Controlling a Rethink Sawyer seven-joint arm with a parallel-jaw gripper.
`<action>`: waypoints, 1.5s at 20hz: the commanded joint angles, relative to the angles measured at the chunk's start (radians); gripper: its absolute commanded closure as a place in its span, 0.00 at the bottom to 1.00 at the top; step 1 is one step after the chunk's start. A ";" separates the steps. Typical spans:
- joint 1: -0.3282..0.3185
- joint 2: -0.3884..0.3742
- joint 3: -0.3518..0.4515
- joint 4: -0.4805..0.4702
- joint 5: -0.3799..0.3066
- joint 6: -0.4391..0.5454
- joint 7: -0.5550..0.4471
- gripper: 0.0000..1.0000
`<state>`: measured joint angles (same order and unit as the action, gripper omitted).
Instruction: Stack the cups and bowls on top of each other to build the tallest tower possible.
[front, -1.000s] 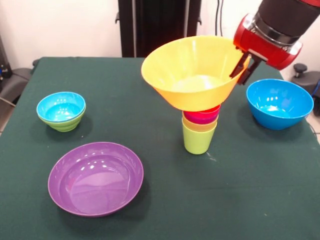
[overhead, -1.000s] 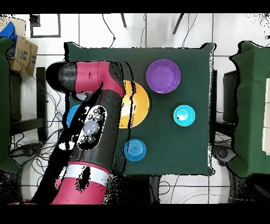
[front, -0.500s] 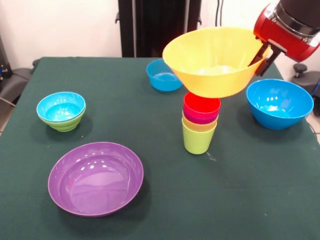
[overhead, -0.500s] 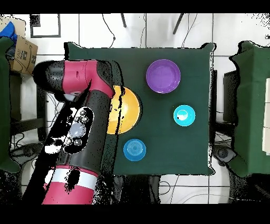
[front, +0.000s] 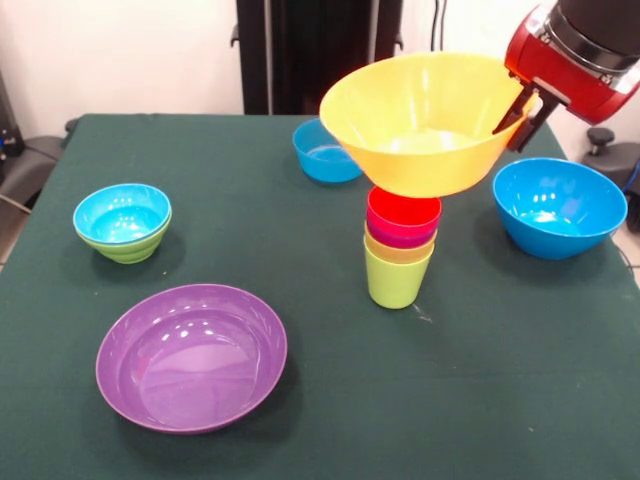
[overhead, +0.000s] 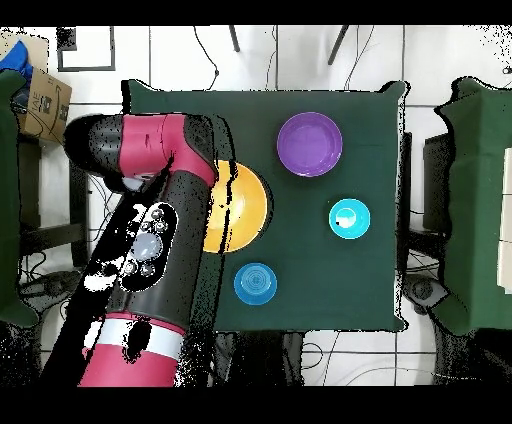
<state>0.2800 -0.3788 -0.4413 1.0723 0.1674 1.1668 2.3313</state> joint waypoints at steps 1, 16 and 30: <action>-0.010 0.012 0.055 0.025 -0.005 -0.031 0.158 1.00; -0.015 0.056 0.035 0.041 -0.032 -0.133 0.151 1.00; -0.015 0.083 0.013 0.021 -0.026 -0.138 0.147 1.00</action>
<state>0.2651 -0.3200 -0.4840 1.0722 0.1661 1.0843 2.3313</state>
